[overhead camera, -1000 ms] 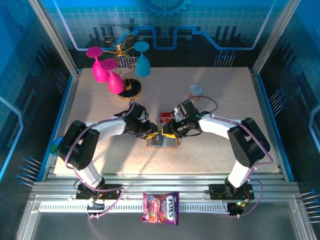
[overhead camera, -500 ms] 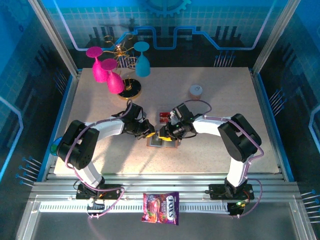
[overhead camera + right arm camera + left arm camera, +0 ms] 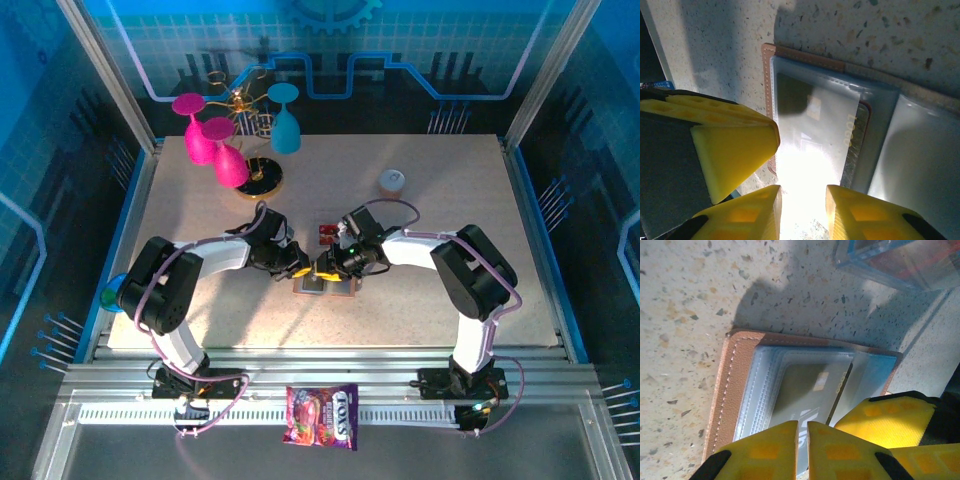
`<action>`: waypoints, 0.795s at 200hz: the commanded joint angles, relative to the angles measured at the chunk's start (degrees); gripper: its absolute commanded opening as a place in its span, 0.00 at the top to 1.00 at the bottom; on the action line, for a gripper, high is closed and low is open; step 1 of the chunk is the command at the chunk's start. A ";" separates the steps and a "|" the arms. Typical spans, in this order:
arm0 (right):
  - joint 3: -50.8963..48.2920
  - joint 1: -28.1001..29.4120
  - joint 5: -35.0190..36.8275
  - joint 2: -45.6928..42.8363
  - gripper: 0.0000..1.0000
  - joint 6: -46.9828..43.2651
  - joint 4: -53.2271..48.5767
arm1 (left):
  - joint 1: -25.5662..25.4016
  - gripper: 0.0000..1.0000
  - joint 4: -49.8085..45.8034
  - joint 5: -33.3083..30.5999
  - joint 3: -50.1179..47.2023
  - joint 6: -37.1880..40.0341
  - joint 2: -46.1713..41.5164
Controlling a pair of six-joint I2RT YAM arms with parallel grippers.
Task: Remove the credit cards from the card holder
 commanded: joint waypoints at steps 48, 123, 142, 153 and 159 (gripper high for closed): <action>1.27 0.90 0.49 1.39 0.69 -0.47 -1.23 | 0.50 0.86 -0.78 1.89 -0.43 2.24 1.39; 1.88 0.99 1.89 1.46 0.68 -1.96 -4.05 | 0.44 0.86 -0.34 1.79 -1.32 2.23 1.65; 2.26 1.04 2.58 1.39 0.68 -2.57 -5.21 | 0.44 0.86 -0.44 1.82 -1.28 2.23 1.64; 2.67 1.07 3.15 1.26 0.68 -3.20 -6.32 | 0.44 0.86 -0.43 1.76 -1.22 2.22 1.60; 2.83 1.07 3.36 1.22 0.68 -3.42 -6.81 | 0.44 0.86 -0.49 1.80 -1.18 2.23 1.62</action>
